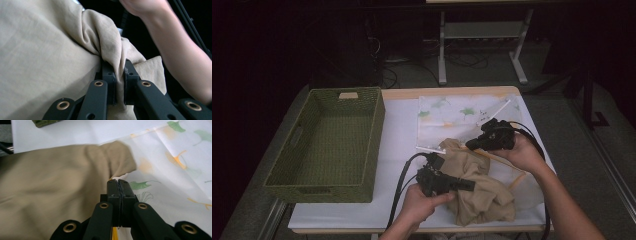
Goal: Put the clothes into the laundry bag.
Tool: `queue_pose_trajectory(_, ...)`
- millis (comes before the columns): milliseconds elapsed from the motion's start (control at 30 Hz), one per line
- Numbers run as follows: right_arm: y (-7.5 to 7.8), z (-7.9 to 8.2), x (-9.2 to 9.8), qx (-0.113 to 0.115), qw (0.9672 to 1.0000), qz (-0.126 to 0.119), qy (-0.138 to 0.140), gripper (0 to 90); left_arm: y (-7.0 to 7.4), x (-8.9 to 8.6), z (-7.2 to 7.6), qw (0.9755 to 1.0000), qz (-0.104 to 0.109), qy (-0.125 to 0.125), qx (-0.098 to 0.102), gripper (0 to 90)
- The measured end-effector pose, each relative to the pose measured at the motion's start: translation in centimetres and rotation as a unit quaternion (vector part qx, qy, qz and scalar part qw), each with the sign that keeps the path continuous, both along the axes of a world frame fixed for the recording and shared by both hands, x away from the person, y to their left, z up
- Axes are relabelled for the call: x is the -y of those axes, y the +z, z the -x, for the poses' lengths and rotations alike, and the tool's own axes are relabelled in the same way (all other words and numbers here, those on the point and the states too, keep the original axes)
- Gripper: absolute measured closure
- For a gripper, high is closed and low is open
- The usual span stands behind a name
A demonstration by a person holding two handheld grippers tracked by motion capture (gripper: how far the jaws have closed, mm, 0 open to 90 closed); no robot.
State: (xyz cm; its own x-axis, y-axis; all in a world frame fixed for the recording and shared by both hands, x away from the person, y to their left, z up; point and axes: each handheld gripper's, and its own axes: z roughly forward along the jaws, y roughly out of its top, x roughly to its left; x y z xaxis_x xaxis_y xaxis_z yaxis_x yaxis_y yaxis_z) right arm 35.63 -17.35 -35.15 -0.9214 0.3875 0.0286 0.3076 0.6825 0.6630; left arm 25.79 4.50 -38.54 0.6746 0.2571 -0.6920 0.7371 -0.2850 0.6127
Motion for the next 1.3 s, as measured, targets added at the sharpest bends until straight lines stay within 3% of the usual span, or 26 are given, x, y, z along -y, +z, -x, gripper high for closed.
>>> queue_pose_trajectory(233,-0.2,-0.2,0.2,-0.002,0.9999,0.003,-0.011,88.7,0.6,0.0,2.1,0.9994,0.014,-0.031,-0.001,83.9)
queue_pose_trajectory(367,-0.2,-0.3,0.2,-0.001,0.9999,0.003,-0.011,88.8,0.7,-0.1,2.4,0.9989,0.031,-0.032,-0.014,83.8)
queue_pose_trajectory(433,-0.2,-0.3,0.3,0.000,0.9999,0.003,-0.011,88.7,0.8,0.2,2.8,0.9985,0.032,-0.045,-0.006,83.8)
queue_pose_trajectory(500,-0.2,-0.4,0.4,-0.001,0.9999,0.001,-0.011,88.7,0.8,0.4,3.0,0.9979,0.041,-0.046,-0.018,83.8)
queue_pose_trajectory(567,-0.2,-0.3,0.4,-0.001,1.0000,0.001,-0.010,88.7,1.0,0.8,3.1,0.9981,0.031,-0.054,-0.001,83.9)
queue_pose_trajectory(700,-0.2,-0.1,0.2,0.000,1.0000,-0.002,-0.007,88.7,0.9,0.5,1.5,0.9996,0.012,-0.019,0.015,83.8)
queue_pose_trajectory(733,-0.1,-0.1,0.2,0.000,1.0000,-0.004,-0.006,88.7,0.7,0.4,0.9,0.9999,0.013,-0.005,0.008,83.8)
queue_pose_trajectory(833,0.2,0.1,0.2,0.005,0.9999,-0.009,0.000,88.8,0.2,0.1,-1.0,0.9994,0.008,0.030,0.018,83.8)
queue_pose_trajectory(933,0.5,0.4,0.4,0.005,0.9999,-0.013,0.000,88.8,-0.3,-0.3,-2.7,0.9973,0.009,0.072,0.012,83.8)
queue_pose_trajectory(967,0.5,0.4,0.4,0.005,0.9999,-0.013,0.000,88.8,-0.3,-0.3,-2.7,0.9973,0.009,0.072,0.012,83.8)
queue_pose_trajectory(1000,0.8,0.6,0.6,0.009,0.9998,-0.018,0.001,88.8,-0.7,-0.2,-3.5,0.9951,-0.002,0.097,0.013,83.8)
queue_pose_trajectory(1033,0.8,0.7,0.6,0.009,0.9998,-0.020,0.002,88.8,-0.7,-0.2,-3.5,0.9951,-0.002,0.097,0.013,83.8)
queue_pose_trajectory(1067,0.9,0.7,0.6,0.008,0.9997,-0.022,0.003,88.8,-1.0,-0.1,-3.8,0.9947,-0.015,0.101,0.012,83.8)
queue_pose_trajectory(1100,1.0,0.8,0.6,0.009,0.9997,-0.024,0.005,88.8,-1.5,0.0,-4.0,0.9924,-0.036,0.117,0.013,83.8)
queue_pose_trajectory(1133,1.0,0.8,0.6,0.009,0.9997,-0.024,0.005,88.8,-1.5,0.0,-4.0,0.9924,-0.036,0.117,0.013,83.8)
queue_pose_trajectory(1167,1.1,1.0,0.6,0.009,0.9997,-0.021,0.008,88.8,-2.2,0.1,-4.2,0.9914,-0.034,0.126,0.000,83.8)
queue_pose_trajectory(1267,1.0,1.1,0.5,0.009,0.9997,-0.018,0.010,88.8,-2.4,0.3,-4.2,0.9899,-0.034,0.137,0.005,83.8)
queue_pose_trajectory(1300,1.0,1.2,0.4,0.009,0.9997,-0.020,0.012,88.8,-2.3,0.5,-4.2,0.9899,-0.025,0.139,0.002,83.8)
